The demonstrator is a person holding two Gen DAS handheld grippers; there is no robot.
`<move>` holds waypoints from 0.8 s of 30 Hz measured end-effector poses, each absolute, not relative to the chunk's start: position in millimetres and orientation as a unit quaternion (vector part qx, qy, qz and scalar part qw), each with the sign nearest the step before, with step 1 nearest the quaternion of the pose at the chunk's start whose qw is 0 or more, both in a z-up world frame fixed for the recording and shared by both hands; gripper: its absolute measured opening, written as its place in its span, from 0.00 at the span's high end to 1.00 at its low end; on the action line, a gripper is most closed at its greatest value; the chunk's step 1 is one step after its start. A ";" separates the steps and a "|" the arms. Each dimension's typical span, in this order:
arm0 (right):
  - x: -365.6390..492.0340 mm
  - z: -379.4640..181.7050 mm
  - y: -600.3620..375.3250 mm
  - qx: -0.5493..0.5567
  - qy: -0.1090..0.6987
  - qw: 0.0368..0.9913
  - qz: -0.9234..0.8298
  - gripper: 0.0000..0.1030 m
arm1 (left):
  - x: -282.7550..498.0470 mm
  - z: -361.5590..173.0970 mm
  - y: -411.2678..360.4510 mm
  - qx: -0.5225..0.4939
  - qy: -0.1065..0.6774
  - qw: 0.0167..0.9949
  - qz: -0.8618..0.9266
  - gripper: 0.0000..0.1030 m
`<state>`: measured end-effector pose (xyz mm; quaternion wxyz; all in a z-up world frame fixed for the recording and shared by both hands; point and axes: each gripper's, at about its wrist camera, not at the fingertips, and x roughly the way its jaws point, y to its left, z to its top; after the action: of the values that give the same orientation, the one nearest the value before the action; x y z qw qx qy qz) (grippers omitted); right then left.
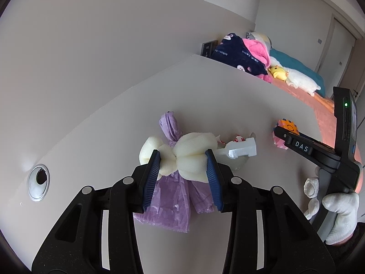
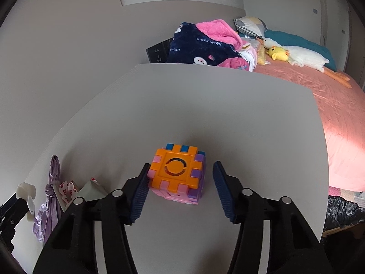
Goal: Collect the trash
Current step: 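Carry the foam bundle and orange toy cube over the black trash bag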
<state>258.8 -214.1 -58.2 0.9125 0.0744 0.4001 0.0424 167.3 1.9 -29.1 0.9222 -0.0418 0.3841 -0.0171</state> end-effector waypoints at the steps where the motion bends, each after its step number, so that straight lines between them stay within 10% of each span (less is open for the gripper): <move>1: 258.2 -58.1 -213.3 0.069 0.400 0.913 0.041 0.53 | 167.1 -28.9 1.8 -0.042 0.384 0.922 -0.017 0.61; 24: 197.1 -22.4 -230.1 0.053 0.388 0.917 0.074 0.58 | 152.6 -20.8 -18.4 -0.030 0.379 0.924 -0.032 0.61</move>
<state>197.1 -230.1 -22.4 0.9170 0.0534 0.3883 0.0744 152.6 -18.4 -20.9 0.9245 -0.0295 0.3787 -0.0323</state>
